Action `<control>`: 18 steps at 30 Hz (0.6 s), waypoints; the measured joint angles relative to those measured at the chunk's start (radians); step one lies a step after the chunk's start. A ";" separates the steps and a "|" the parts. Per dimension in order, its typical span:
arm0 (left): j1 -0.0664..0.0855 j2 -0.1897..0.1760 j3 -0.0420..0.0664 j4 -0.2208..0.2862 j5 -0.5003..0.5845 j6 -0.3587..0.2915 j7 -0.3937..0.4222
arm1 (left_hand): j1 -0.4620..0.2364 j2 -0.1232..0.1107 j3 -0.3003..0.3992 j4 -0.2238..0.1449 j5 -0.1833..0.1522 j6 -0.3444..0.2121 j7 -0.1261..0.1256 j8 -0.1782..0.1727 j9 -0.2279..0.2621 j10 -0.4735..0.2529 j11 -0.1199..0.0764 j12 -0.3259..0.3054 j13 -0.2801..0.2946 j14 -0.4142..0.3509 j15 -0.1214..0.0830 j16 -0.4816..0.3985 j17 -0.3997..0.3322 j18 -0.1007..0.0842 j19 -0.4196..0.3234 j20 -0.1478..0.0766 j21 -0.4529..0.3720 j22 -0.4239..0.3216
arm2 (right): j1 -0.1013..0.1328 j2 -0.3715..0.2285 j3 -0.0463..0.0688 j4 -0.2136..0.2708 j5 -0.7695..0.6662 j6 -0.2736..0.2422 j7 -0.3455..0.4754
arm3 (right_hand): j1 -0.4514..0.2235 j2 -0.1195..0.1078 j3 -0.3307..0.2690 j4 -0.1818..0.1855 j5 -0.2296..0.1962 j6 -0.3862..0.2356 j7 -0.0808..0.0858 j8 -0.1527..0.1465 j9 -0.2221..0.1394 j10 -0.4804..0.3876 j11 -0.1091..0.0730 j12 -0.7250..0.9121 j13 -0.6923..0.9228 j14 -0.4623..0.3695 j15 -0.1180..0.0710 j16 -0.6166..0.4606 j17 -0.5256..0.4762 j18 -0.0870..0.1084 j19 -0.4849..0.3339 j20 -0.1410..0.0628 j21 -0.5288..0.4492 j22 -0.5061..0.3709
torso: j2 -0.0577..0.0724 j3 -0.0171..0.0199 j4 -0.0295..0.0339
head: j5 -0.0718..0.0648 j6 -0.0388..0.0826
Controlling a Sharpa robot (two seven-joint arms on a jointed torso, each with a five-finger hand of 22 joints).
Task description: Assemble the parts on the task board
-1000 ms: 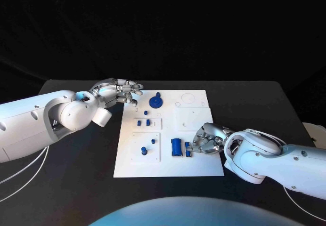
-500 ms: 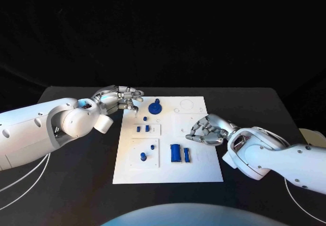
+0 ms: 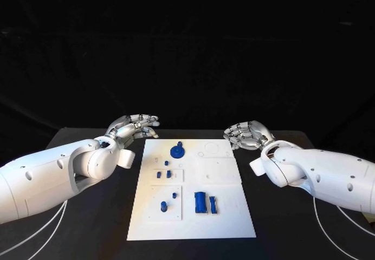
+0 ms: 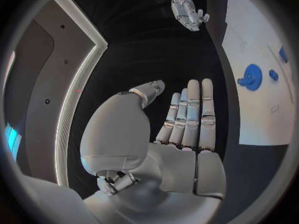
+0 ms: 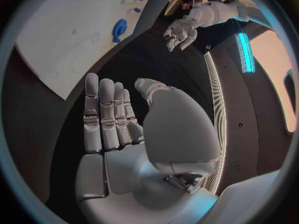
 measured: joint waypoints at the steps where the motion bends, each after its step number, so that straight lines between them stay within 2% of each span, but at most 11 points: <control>1: -0.002 0.006 0.000 -0.013 0.007 -0.010 0.012 | 0.000 0.000 -0.009 0.002 0.000 -0.002 -0.002 -0.009 -0.008 -0.009 0.009 -0.018 -0.010 -0.040 0.015 -0.062 -0.028 0.000 -0.041 0.011 -0.036 -0.031 | 0.001 0.015 0.001 -0.030 0.033 0.008 0.019 | -0.008 -0.008 0.009 -0.006 -0.018 -0.012 0.012 -0.017 -0.017 -0.009 0.016 -0.055 -0.058 -0.027 0.012 -0.059 -0.032 0.000 -0.018 0.015 -0.034 -0.040 | -0.003 -0.0001 0.0001 | 0.000 0.008; 2: -0.006 0.015 0.000 -0.030 0.017 -0.022 0.027 | 0.000 0.000 -0.019 0.004 -0.002 -0.004 -0.003 -0.016 -0.016 -0.014 0.014 -0.035 -0.014 -0.062 0.026 -0.118 -0.053 0.000 -0.074 0.021 -0.069 -0.066 | 0.001 0.029 0.001 -0.059 0.065 0.017 0.037 | -0.025 -0.016 0.006 -0.011 -0.041 -0.037 0.031 -0.037 -0.038 -0.015 0.032 -0.109 -0.116 -0.056 0.029 -0.133 -0.071 0.000 -0.043 0.032 -0.075 -0.090 | -0.007 0.0001 0.0001 | 0.002 0.019; 3: -0.009 0.022 0.000 -0.041 0.024 -0.031 0.037 | 0.000 0.000 -0.028 0.006 -0.006 -0.004 -0.004 -0.022 -0.022 -0.016 0.016 -0.051 -0.016 -0.078 0.034 -0.167 -0.073 0.000 -0.101 0.029 -0.096 -0.097 | 0.002 0.045 0.002 -0.092 0.104 0.030 0.060 | -0.044 -0.016 -0.011 -0.021 -0.059 -0.062 0.038 -0.051 -0.056 -0.013 0.044 -0.160 -0.173 -0.090 0.045 -0.221 -0.119 0.000 -0.074 0.051 -0.114 -0.148 | -0.010 0.0003 0.0001 | 0.004 0.026; 5: -0.014 0.037 0.000 -0.064 0.035 -0.043 0.053 | 0.000 0.000 -0.045 0.011 -0.016 -0.004 -0.004 -0.036 -0.034 -0.020 0.011 -0.083 -0.017 -0.132 0.052 -0.273 -0.116 0.000 -0.191 0.048 -0.119 -0.172 | 0.002 0.067 0.003 -0.136 0.152 0.053 0.088 | -0.058 -0.002 -0.036 -0.039 -0.066 -0.084 0.042 -0.058 -0.078 -0.016 0.066 -0.231 -0.255 -0.138 0.072 -0.352 -0.187 0.000 -0.134 0.078 -0.136 -0.240 | -0.015 0.0021 0.0000 | 0.008 0.038; 8: -0.019 0.055 0.000 -0.090 0.048 -0.057 0.070 | 0.000 0.000 -0.066 0.017 -0.022 0.004 0.000 -0.057 -0.050 -0.011 -0.001 -0.123 -0.017 -0.158 0.074 -0.379 -0.161 0.000 -0.269 0.074 -0.125 -0.267 | 0.002 0.089 0.003 -0.172 0.202 0.083 0.116 | -0.072 0.013 -0.061 -0.058 -0.066 -0.093 0.039 -0.058 -0.104 -0.025 0.085 -0.306 -0.342 -0.173 0.097 -0.475 -0.250 0.000 -0.192 0.107 -0.140 -0.345 | -0.021 0.0059 0.0000 | 0.011 0.046; 9: -0.019 0.057 0.000 -0.091 0.048 -0.059 0.071 | -0.020 0.017 -0.104 0.012 -0.037 -0.037 -0.007 -0.087 -0.068 -0.063 -0.015 -0.150 -0.022 -0.212 0.064 -0.427 -0.183 -0.016 -0.325 0.060 -0.130 -0.336 | 0.002 0.090 0.004 -0.172 0.205 0.085 0.118 | -0.095 0.032 -0.091 -0.073 -0.079 -0.147 0.036 -0.068 -0.139 -0.081 0.079 -0.331 -0.374 -0.234 0.091 -0.519 -0.286 0.000 -0.254 0.096 -0.146 -0.408 | -0.021 0.0067 0.0000 | 0.011 0.047; 10: -0.019 0.056 0.000 -0.090 0.048 -0.059 0.071 | -0.061 0.037 -0.156 0.004 -0.056 -0.110 -0.025 -0.130 -0.092 -0.152 -0.033 -0.182 -0.029 -0.289 0.046 -0.482 -0.207 -0.033 -0.397 0.035 -0.138 -0.423 | 0.002 0.090 0.004 -0.170 0.206 0.084 0.118 | -0.140 0.054 -0.134 -0.096 -0.105 -0.238 0.020 -0.088 -0.193 -0.182 0.059 -0.359 -0.409 -0.334 0.076 -0.570 -0.334 -0.017 -0.353 0.070 -0.154 -0.495 | -0.021 0.0067 0.0000 | 0.011 0.047; 12: -0.020 0.053 0.000 -0.087 0.048 -0.060 0.069 | -0.153 0.075 -0.258 -0.012 -0.096 -0.261 -0.067 -0.214 -0.141 -0.334 -0.067 -0.242 -0.043 -0.441 0.008 -0.582 -0.251 -0.073 -0.537 -0.023 -0.152 -0.588 | 0.000 0.086 0.006 -0.164 0.206 0.082 0.117 | -0.229 0.097 -0.212 -0.137 -0.154 -0.404 -0.024 -0.124 -0.291 -0.368 0.019 -0.403 -0.467 -0.518 0.046 -0.655 -0.418 -0.058 -0.535 0.017 -0.167 -0.645 | -0.022 0.0067 0.0000 | 0.011 0.047; 15: -0.027 0.051 0.002 -0.073 0.048 -0.069 0.068 | -0.285 0.115 -0.369 -0.030 -0.138 -0.425 -0.113 -0.305 -0.192 -0.534 -0.105 -0.305 -0.057 -0.606 -0.035 -0.688 -0.298 -0.109 -0.685 -0.085 -0.166 -0.765 | -0.009 0.079 0.019 -0.140 0.211 0.071 0.116 | -0.362 0.144 -0.300 -0.183 -0.211 -0.595 -0.079 -0.166 -0.402 -0.582 -0.027 -0.452 -0.528 -0.727 0.012 -0.748 -0.512 -0.102 -0.740 -0.045 -0.182 -0.814 | -0.027 0.0095 0.0012 | 0.012 0.056; 16: -0.030 0.051 0.002 -0.066 0.048 -0.074 0.068 | -0.382 0.125 -0.395 -0.034 -0.148 -0.464 -0.124 -0.327 -0.204 -0.581 -0.114 -0.321 -0.061 -0.645 -0.045 -0.713 -0.309 -0.110 -0.721 -0.100 -0.169 -0.807 | -0.014 0.076 0.024 -0.128 0.214 0.067 0.116 | -0.456 0.155 -0.321 -0.194 -0.224 -0.639 -0.092 -0.176 -0.428 -0.631 -0.037 -0.463 -0.543 -0.775 0.004 -0.769 -0.534 -0.110 -0.788 -0.059 -0.184 -0.852 | -0.031 0.0111 0.0017 | 0.013 0.060; 18: -0.038 0.051 0.006 -0.044 0.047 -0.089 0.068 | -0.610 0.141 -0.439 -0.042 -0.165 -0.529 -0.142 -0.363 -0.225 -0.660 -0.129 -0.346 -0.066 -0.710 -0.061 -0.754 -0.327 -0.132 -0.779 -0.125 -0.172 -0.877 | -0.028 0.070 0.039 -0.091 0.226 0.053 0.120 | -0.685 0.172 -0.355 -0.212 -0.246 -0.712 -0.113 -0.192 -0.471 -0.714 -0.055 -0.481 -0.566 -0.856 -0.010 -0.805 -0.571 -0.122 -0.867 -0.082 -0.189 -0.917 | -0.041 0.0167 0.0035 | 0.015 0.071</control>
